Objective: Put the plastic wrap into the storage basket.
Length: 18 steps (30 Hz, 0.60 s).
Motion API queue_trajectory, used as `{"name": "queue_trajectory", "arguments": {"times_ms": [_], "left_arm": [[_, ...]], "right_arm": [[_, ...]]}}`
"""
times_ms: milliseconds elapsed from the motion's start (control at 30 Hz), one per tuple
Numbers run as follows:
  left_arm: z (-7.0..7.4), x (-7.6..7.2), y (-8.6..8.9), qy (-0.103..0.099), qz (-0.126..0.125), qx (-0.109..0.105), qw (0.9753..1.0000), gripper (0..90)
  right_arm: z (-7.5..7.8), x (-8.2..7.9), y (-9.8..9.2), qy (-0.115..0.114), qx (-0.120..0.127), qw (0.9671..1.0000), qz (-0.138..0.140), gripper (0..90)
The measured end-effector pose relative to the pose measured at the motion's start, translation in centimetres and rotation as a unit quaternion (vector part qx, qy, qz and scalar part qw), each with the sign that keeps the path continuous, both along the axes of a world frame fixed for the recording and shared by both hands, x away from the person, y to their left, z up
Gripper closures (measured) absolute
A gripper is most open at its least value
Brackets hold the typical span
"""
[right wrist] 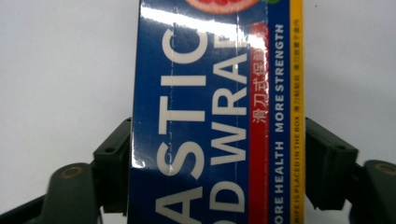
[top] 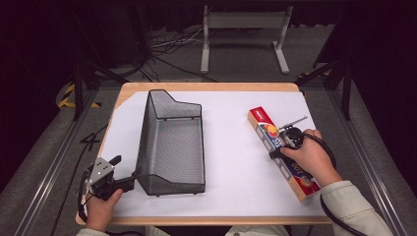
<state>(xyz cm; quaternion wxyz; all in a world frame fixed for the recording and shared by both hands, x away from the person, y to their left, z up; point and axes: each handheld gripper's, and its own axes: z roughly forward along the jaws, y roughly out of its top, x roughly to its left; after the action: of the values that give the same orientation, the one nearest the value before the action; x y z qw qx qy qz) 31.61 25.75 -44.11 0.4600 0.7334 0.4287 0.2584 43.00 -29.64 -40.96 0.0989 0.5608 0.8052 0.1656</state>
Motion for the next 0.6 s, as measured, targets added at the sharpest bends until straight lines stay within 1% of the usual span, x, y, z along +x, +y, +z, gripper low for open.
{"name": "queue_trajectory", "arguments": {"times_ms": [33,67,167,233,300,400,467,600], "left_arm": [[0.00,-0.01,0.00,0.000,0.000,0.000,1.0000,17.1],[0.00,-0.01,0.00,0.000,0.000,0.000,1.0000,17.1],[0.00,-0.01,0.02,0.000,0.001,-0.002,1.0000,17.1],[-0.01,-0.01,0.06,0.000,0.002,-0.003,1.0000,17.1],[-0.01,-0.01,0.07,-0.001,0.002,-0.003,1.0000,17.1],[0.00,0.00,0.09,-0.001,0.003,-0.003,1.0000,17.1],[-0.01,0.00,0.07,-0.001,0.003,-0.002,1.0000,17.1],[-0.01,0.01,0.06,0.000,0.003,-0.002,1.0000,17.1]], "right_arm": [[-0.07,-0.04,0.07,0.003,-0.005,1.0000,0.000,33.2],[-0.07,-0.08,0.10,0.007,-0.003,1.0000,-0.004,35.6],[0.10,-0.19,0.25,0.002,-0.012,0.9999,-0.005,38.0],[0.27,-0.31,0.53,-0.003,-0.026,0.9996,-0.010,39.5],[0.27,-0.32,0.56,-0.003,-0.027,0.9996,-0.010,39.6],[0.32,-0.36,0.45,-0.005,-0.021,0.9997,-0.013,39.9],[0.40,-0.48,0.31,-0.008,-0.007,0.9998,-0.018,39.9],[0.89,-0.70,0.26,-0.011,-0.001,0.9997,-0.022,40.0]]}}
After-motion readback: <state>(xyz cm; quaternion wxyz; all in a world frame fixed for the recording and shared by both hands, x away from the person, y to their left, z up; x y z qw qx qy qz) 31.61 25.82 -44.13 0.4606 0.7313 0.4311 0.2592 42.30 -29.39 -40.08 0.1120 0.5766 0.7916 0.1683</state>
